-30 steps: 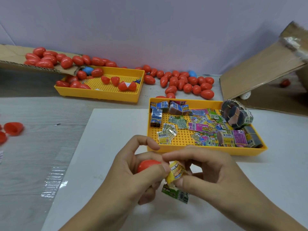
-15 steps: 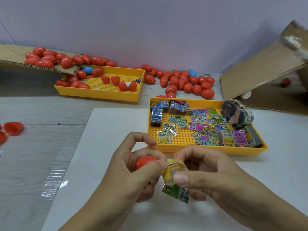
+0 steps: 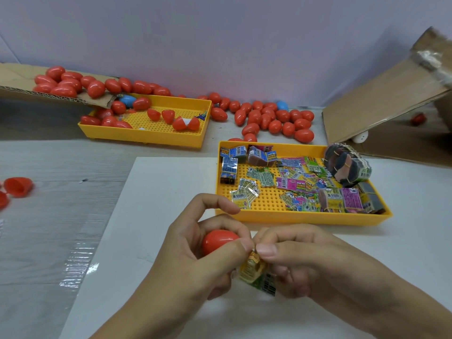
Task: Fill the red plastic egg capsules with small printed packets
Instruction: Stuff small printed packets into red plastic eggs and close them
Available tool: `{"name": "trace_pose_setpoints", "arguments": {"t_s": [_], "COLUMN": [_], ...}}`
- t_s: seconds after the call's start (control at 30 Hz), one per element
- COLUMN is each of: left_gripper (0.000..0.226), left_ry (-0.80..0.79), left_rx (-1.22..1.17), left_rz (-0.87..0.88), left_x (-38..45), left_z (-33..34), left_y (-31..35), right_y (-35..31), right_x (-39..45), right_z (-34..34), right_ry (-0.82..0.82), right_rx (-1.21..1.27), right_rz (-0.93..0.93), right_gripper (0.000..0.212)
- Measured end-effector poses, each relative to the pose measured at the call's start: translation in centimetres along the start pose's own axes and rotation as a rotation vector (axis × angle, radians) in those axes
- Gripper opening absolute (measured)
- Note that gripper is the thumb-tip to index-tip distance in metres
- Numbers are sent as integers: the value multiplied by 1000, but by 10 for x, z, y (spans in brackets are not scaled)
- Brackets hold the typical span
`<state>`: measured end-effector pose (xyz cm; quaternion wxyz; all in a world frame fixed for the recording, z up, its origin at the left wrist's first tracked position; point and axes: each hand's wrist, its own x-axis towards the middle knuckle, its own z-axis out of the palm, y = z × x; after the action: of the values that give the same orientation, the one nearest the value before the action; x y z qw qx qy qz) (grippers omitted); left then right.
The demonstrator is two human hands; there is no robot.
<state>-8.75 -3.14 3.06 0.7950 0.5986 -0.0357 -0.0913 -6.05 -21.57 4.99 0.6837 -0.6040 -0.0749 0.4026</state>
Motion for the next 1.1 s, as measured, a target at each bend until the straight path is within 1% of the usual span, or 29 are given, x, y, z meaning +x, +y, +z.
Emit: {"name": "trace_pose_setpoints", "arguments": {"t_s": [0.17,0.33,0.43,0.5,0.57,0.63,0.7,0.73,0.8,0.87,0.93,1.1], "left_gripper": [40,39,39,38,33,23,11,6,6,5,6,9], "left_ry": [20,19,21,61,124,168,174,153,119,132,165,230], "left_rx": [29,2,-50,-58,-35,26,190,285,411,452,464,561], "left_rz": [29,50,41,57,112,195,323,394,488,502,473,488], "left_x": [1,1,1,2,3,2,0,-2,-6,-7,-7,-5], "left_z": [0,0,0,0,0,-1,-1,1,5,9,11,12], "left_y": [-1,-2,-2,-4,-4,-3,0,1,0,0,-1,-5], "right_y": [2,2,2,4,5,5,5,5,5,5,4,5], "right_x": [0,2,1,2,3,4,4,4,4,3,3,3], "right_z": [-1,-1,0,1,0,-1,-1,1,3,5,5,8], "right_ry": [-30,40,29,70,166,245,282,289,295,300,316,312], "right_rx": [58,118,130,148,151,142,136,126,99,62,31,17], "right_rz": [11,-19,-38,-53,-88,-132,-167,-183,-220,-267,-302,-299], "right_gripper": [26,24,20,20,23,27,26,25,22,20,18,18]}}
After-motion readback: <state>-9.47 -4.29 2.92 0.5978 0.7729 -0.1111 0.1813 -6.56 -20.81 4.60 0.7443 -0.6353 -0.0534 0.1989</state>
